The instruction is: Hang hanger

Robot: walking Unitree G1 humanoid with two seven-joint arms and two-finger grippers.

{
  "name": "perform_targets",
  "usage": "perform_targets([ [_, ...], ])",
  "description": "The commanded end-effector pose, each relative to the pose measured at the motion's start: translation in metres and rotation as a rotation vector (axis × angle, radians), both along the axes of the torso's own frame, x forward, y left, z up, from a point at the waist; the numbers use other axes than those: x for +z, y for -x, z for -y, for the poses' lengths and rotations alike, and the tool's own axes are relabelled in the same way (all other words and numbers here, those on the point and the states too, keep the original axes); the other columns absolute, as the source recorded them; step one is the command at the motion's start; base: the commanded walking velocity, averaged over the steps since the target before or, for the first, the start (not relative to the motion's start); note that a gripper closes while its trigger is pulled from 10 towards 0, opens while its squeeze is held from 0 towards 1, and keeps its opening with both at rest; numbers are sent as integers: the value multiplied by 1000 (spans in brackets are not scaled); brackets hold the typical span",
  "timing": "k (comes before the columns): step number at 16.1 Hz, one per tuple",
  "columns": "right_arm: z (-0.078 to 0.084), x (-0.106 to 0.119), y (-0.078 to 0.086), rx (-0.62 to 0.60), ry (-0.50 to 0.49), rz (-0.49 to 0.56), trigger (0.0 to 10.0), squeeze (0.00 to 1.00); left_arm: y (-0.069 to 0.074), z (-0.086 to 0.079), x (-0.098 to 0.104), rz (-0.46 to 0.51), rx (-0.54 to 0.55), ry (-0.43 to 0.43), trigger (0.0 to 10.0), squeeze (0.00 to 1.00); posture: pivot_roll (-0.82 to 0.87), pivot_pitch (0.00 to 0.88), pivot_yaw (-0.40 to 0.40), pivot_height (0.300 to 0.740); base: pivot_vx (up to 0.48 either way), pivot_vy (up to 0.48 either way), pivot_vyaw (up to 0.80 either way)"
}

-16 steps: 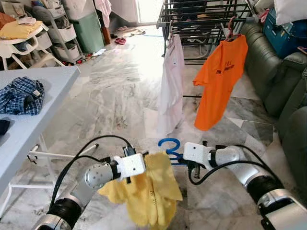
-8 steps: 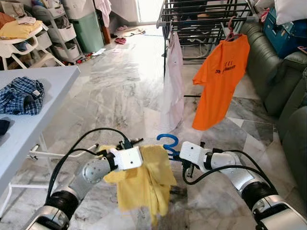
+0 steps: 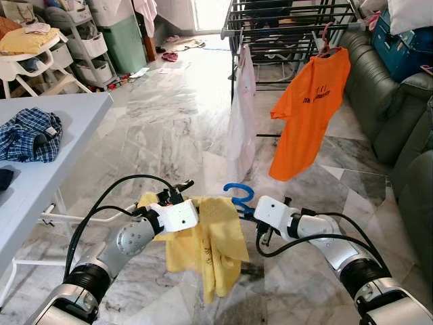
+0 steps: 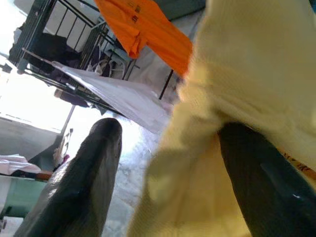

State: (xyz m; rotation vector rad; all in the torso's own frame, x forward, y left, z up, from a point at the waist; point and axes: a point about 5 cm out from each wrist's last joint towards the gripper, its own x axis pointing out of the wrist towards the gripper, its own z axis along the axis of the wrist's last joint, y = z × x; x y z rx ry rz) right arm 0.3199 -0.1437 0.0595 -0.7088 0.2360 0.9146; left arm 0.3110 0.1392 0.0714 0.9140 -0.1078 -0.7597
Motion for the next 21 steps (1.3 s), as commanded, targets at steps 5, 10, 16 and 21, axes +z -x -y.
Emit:
perform_targets([
  [5, -5, 19, -9, -12, -77, 91, 0, 0, -9, -26, 0, 10, 153, -15, 10000, 1000, -156, 0, 121, 740, 0, 0, 0],
  [10, -1, 26, -9, -14, -110, 107, 0, 0, -19, -41, 5, 40, 352, 102, 10000, 1000, -169, 0, 121, 740, 0, 0, 0],
  [16, 3, 24, -9, -37, -99, 105, 0, 0, -18, -35, 6, 31, 330, 172, 10000, 1000, -170, 0, 122, 740, 0, 0, 0],
  [21, 7, 30, -16, -87, -97, 142, 0, 0, -9, -51, -2, 10, 481, 316, 10000, 1000, -166, 0, 122, 740, 0, 0, 0],
])
